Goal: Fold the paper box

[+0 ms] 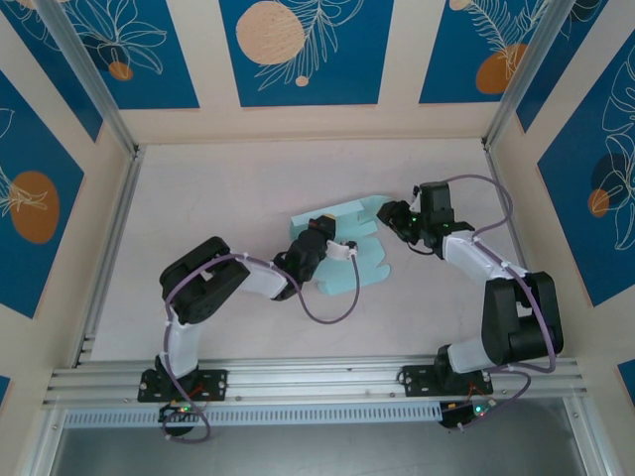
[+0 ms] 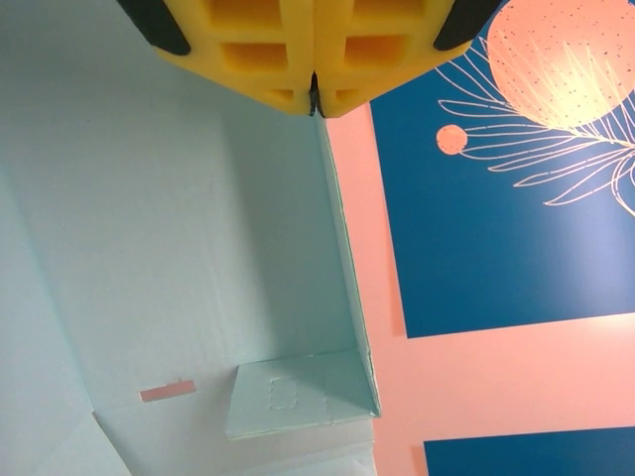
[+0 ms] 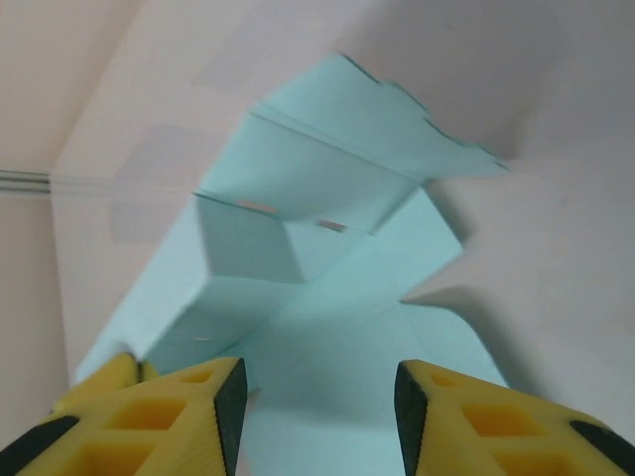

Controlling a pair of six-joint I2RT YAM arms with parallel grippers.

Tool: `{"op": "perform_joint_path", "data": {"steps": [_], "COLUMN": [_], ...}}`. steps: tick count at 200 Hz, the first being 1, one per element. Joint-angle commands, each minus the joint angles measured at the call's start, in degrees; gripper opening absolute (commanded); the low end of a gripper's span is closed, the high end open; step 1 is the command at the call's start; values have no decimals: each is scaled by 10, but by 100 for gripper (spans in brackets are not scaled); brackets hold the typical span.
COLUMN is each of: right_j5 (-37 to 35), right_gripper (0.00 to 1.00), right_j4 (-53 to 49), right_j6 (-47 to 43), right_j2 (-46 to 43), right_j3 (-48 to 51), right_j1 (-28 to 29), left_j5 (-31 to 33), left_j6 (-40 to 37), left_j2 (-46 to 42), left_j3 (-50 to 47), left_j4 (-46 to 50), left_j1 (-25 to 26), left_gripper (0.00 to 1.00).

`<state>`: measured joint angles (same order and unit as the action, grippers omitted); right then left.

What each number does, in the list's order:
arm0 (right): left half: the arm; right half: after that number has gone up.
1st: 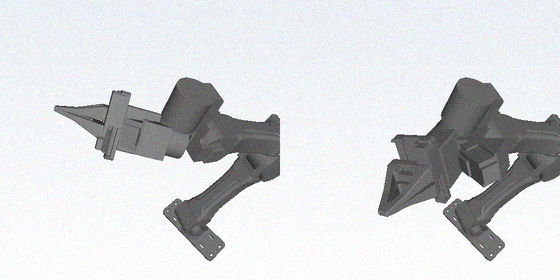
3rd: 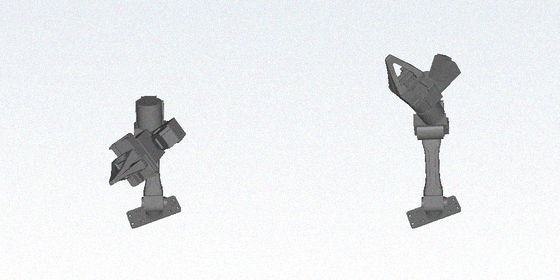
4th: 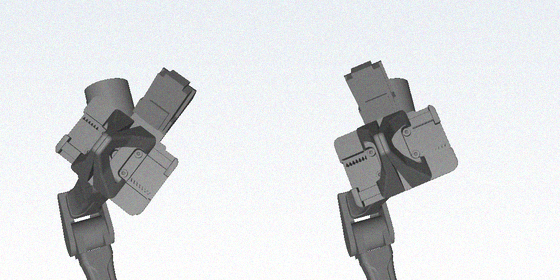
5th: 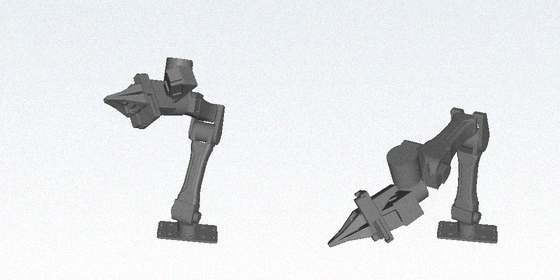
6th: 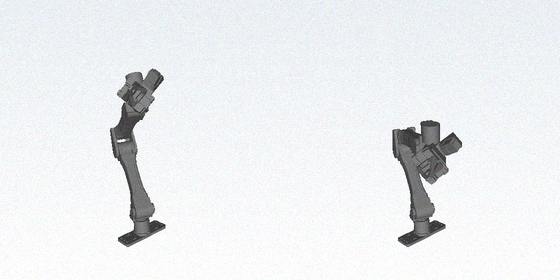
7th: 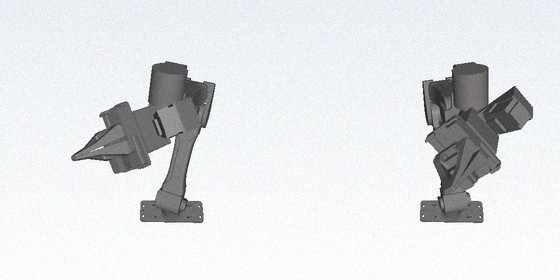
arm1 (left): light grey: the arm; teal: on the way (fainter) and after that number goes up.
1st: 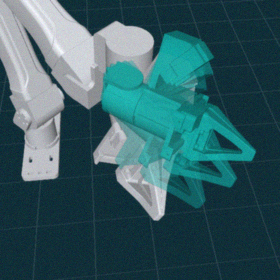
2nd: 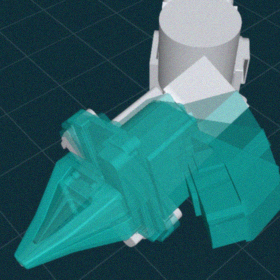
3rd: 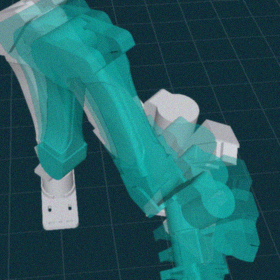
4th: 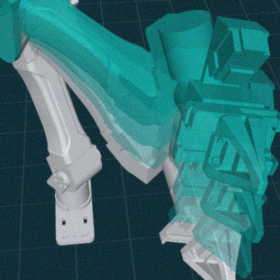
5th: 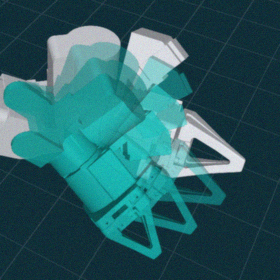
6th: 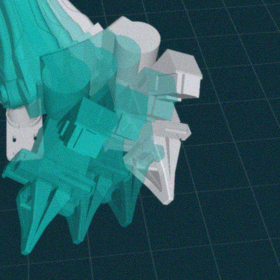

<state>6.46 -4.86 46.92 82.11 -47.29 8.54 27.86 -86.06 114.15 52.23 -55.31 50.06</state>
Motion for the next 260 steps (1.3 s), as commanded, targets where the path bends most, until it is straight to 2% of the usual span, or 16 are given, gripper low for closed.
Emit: {"op": "perform_joint_path", "data": {"steps": [1, 48, 118, 187, 260], "right_j5": [13, 39, 18, 15, 70], "right_gripper": [45, 44, 45, 45, 44], "right_j4": [-18, -4, -7, -14, 56], "right_j6": [-27, -46, -61, -57, -47], "right_j2": [19, 110, 192, 233, 233], "right_j3": [8, -28, -94, -115, -108], "right_j1": [-3, -12, -5, -1, 4], "left_j5": [-18, -16, -13, -14, -18], "left_j6": [-9, -10, -6, -3, -4], "left_j2": [13, 14, 18, 19, 19], "left_j3": [4, 1, 1, -2, -6], "left_j4": [1, -4, -3, -5, -7], "left_j1": [-4, -5, -7, -8, -8], "left_gripper": [0, 0, 0, 0, 0]}}
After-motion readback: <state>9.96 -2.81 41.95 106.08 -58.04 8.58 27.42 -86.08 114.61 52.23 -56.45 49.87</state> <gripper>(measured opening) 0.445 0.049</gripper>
